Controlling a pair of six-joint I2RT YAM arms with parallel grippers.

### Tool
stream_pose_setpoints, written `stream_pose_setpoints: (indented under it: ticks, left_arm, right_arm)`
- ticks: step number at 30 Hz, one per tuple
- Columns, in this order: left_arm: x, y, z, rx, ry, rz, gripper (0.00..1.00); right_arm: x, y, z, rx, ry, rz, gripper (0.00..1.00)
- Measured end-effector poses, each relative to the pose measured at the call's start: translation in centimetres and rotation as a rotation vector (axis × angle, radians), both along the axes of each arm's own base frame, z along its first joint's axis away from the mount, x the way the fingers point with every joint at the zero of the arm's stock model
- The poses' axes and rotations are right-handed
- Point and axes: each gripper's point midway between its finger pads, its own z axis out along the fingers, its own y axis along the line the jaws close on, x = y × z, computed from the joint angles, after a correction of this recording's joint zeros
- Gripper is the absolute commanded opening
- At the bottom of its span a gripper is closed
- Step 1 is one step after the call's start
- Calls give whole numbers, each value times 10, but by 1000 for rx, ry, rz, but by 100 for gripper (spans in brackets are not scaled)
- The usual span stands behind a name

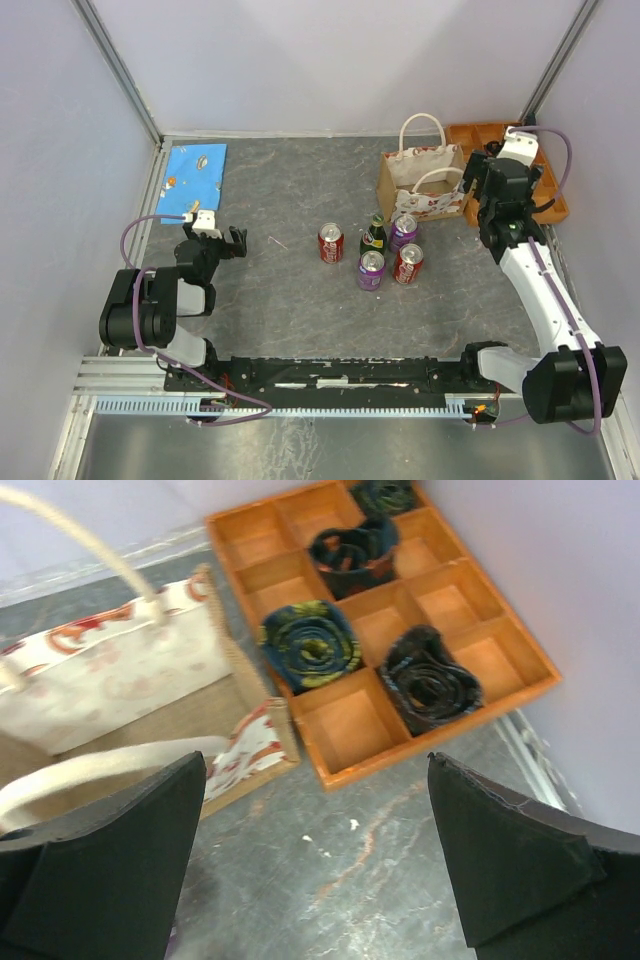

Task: Take the beverage out of the canvas bag

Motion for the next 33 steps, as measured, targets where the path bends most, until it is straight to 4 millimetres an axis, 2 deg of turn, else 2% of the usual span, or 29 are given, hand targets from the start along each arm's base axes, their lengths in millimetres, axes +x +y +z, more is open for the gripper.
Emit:
stream_pose_setpoints:
  ticks: [3,9,13,15,17,19,22,25,27,28,31,33]
  left_arm:
    - [0,0,0,0,0,0,99]
    - [0,0,0,0,0,0,99]
    - [0,0,0,0,0,0,99]
    - [0,0,0,0,0,0,99]
    - [0,0,0,0,0,0,99]
    - [0,0,0,0,0,0,99]
    - [0,0,0,0,0,0,99]
    - [0,0,0,0,0,0,99]
    - [0,0,0,0,0,0,99]
    - [0,0,0,0,0,0,99]
    - [0,0,0,0,0,0,99]
    - [0,0,0,0,0,0,99]
  right_arm:
    - [5,17,3,34,-7,99,99]
    - [21,33,13,65,-4,179,99]
    - [29,51,22,96,-16,270,99]
    - [31,60,31,116,-36,317,99]
    - [33,68,42,136,-54,358,94]
    - [40,78,62,154,-91,405,90]
    - [58,95,93,170,-137,470,87]
    - [78,116,102,168,-122,528,84]
    - [92,142,96,156,-83,583,77]
    - [98,159,87,148,-49,616,73]
    - [105,201,49,129,75,698,58]
    - [107,223,23,113,160,736,56]
